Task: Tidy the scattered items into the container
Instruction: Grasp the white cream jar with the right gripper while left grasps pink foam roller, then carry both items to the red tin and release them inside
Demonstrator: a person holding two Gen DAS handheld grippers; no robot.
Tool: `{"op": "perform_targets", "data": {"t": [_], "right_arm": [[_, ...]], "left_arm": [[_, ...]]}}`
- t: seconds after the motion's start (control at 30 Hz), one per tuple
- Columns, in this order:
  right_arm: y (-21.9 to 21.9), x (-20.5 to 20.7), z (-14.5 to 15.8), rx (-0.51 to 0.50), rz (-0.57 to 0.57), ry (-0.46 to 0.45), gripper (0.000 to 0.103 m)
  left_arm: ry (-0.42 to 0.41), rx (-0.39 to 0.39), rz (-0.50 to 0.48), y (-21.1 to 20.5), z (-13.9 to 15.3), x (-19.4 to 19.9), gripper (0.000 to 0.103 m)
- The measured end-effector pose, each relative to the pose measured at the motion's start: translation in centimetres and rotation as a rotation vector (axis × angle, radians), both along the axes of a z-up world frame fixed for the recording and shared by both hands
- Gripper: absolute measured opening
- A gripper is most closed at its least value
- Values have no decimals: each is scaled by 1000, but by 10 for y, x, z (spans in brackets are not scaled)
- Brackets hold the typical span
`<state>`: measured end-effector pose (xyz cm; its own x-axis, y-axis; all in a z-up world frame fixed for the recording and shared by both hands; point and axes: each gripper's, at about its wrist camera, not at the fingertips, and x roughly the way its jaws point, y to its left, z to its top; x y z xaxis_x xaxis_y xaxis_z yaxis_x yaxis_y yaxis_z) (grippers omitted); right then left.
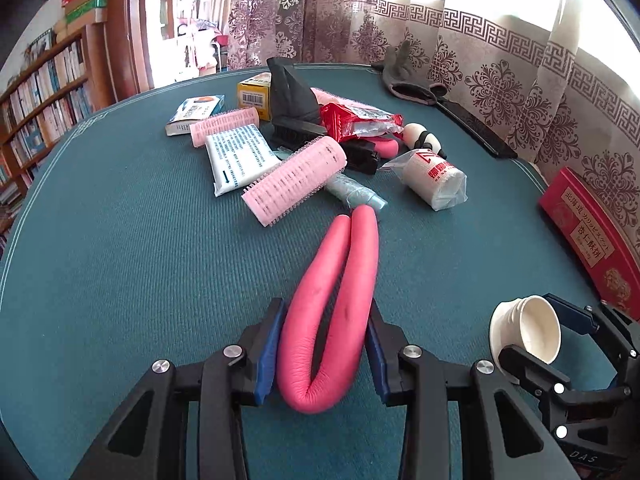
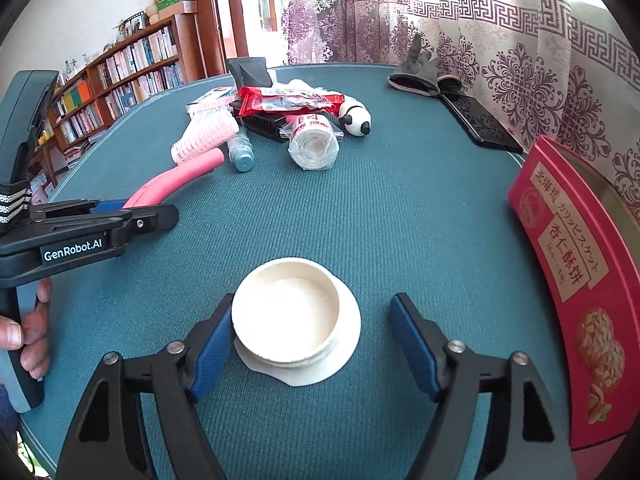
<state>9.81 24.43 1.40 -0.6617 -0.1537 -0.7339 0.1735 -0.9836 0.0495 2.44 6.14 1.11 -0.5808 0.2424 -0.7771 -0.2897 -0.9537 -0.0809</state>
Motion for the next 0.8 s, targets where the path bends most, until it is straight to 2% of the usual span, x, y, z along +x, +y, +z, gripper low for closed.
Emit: {"op": "perform_targets", "data": {"t": [0.07,0.23,0.53,0.8], "right_arm": [[-1,1,1,4,8,7,64],[-1,2,1,2,6,9,64],[10,17,17,-81,-10,75,64],[35,31,55,-104,-68,180,64]], "left_arm": [[6,-1,-4,4,0,-3,39],[4,18,1,7,2,-9,37],[23,81,19,4,19,7,35],[64,110,-25,23,48,15,35]]}}
